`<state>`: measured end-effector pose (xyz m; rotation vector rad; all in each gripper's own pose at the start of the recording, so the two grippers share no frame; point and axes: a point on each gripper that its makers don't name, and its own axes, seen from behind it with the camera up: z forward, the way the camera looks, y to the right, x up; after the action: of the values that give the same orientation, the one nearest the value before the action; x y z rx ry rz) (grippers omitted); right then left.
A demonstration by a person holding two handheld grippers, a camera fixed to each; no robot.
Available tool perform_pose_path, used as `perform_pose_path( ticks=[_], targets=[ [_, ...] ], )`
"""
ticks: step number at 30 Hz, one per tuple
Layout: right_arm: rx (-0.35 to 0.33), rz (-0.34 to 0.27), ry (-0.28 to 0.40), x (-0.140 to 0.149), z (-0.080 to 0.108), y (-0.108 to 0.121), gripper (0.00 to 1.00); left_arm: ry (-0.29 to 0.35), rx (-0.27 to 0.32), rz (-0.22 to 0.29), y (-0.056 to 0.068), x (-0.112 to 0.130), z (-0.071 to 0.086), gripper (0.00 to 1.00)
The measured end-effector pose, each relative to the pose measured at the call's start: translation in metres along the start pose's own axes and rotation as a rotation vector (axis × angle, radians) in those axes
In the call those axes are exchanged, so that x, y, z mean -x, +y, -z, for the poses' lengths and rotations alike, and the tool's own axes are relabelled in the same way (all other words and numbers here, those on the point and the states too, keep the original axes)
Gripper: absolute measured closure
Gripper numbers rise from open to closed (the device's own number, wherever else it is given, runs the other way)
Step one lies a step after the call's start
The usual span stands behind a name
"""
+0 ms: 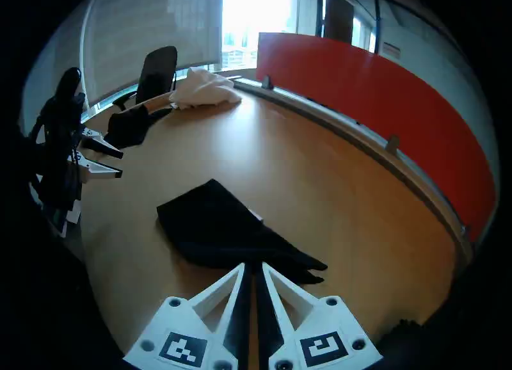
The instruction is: Fold towel
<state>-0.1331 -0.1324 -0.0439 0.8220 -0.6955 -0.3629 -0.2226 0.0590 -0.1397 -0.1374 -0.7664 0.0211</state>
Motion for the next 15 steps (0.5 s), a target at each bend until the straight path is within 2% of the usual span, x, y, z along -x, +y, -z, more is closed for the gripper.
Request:
perform_pose_path(
  ticks=[15],
  targets=[
    [-0.096,0.096,0.044,-0.050,-0.028,-0.032,0.96,0.003,-0.008,0.028,-0.001,0.002,0.013,0.10]
  ],
)
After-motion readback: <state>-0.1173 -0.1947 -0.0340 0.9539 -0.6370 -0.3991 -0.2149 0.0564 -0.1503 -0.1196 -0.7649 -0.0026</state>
